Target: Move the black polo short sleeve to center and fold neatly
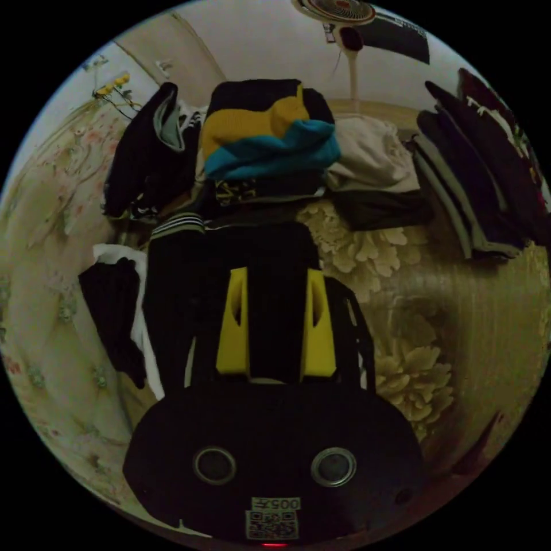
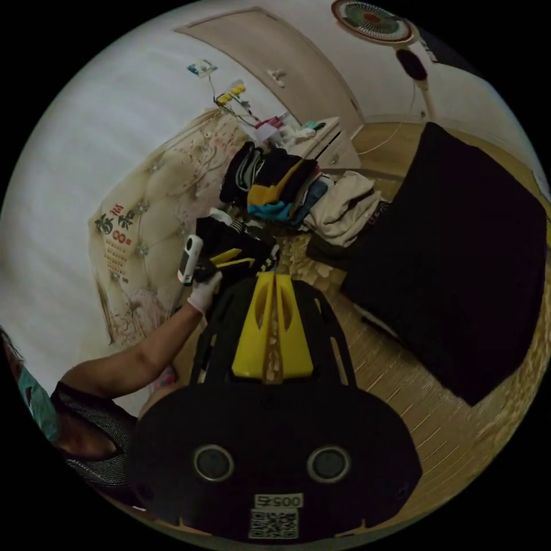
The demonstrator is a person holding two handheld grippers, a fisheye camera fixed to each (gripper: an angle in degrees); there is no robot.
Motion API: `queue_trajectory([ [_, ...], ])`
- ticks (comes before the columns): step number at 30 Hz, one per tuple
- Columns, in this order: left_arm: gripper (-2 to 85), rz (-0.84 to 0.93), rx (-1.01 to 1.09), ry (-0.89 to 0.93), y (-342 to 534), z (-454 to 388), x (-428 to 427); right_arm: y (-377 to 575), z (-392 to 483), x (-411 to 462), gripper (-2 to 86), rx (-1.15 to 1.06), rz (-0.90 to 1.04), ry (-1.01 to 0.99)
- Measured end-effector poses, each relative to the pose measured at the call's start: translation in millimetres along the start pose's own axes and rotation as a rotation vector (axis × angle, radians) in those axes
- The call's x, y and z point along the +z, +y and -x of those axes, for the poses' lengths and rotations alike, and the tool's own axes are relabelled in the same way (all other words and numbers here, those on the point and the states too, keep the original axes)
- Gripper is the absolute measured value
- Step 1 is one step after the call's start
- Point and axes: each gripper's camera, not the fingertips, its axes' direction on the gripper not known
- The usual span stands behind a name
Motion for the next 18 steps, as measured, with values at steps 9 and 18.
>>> queue_trajectory([
  [9, 4.3, 0.002, -0.212, 0.151, 38, 84, -47, -80, 12, 62, -1.0, -0.082, 0.053, -0.154],
  [18, 3.7, 0.134, -0.287, 0.272, 85, 163, -90, -98, 41, 160, -1.0, -0.160, 0.189, -0.313],
])
